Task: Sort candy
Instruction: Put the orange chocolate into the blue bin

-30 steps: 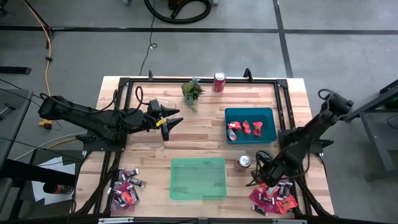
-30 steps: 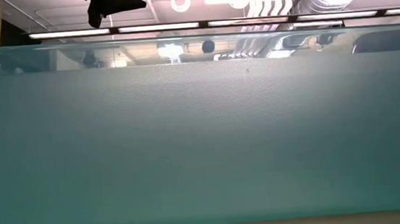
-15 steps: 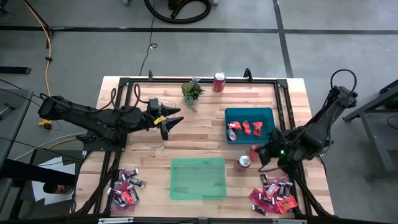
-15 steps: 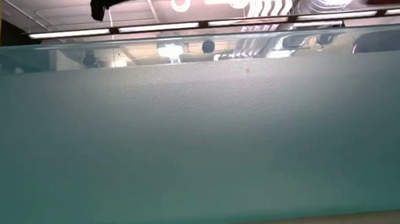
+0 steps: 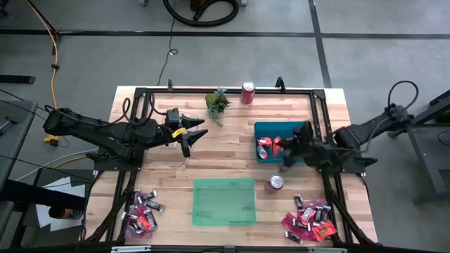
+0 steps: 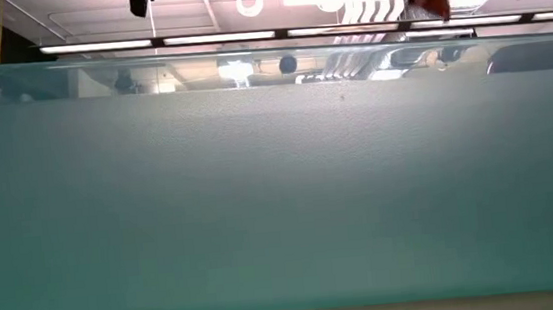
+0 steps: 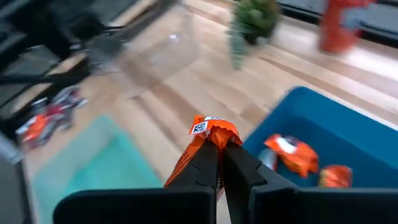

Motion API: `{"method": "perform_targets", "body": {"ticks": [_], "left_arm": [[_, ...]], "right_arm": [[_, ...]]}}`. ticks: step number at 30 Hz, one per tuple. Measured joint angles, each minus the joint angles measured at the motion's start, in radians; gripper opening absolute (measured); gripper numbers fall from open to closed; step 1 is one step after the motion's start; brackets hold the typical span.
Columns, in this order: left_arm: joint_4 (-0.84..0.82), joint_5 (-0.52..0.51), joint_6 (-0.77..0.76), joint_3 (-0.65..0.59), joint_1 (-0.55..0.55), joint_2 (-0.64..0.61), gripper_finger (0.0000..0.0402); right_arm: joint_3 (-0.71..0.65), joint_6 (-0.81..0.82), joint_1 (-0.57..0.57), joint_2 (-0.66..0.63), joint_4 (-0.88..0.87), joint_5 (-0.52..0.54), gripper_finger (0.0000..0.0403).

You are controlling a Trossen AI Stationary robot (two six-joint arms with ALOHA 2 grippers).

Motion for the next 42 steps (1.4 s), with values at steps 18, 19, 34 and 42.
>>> {"method": "perform_targets", "body": {"ticks": [18, 19, 34, 42], "left_arm": [[-0.001, 0.000, -0.025, 0.000, 0.000, 0.000, 0.0200], [-0.001, 0.000, -0.025, 0.000, 0.000, 0.000, 0.0200], [-0.001, -0.001, 0.017, 0.001, 0.000, 0.000, 0.0200], [-0.001, -0.001, 0.017, 0.001, 0.000, 0.000, 0.0200]], "right_arm": [[-0.232, -0.166, -0.634, 0.144, -0.224, -0.295, 0.0000], [-0.254, -0.164, -0.639, 0.144, -0.224, -0.296, 0.0000], [-0.316, -0.203, -0.666, 0.257, -0.148, -0.341, 0.0000], [-0.295, -0.234, -0.665, 0.253, 0.112, -0.442, 0.0000]]}}
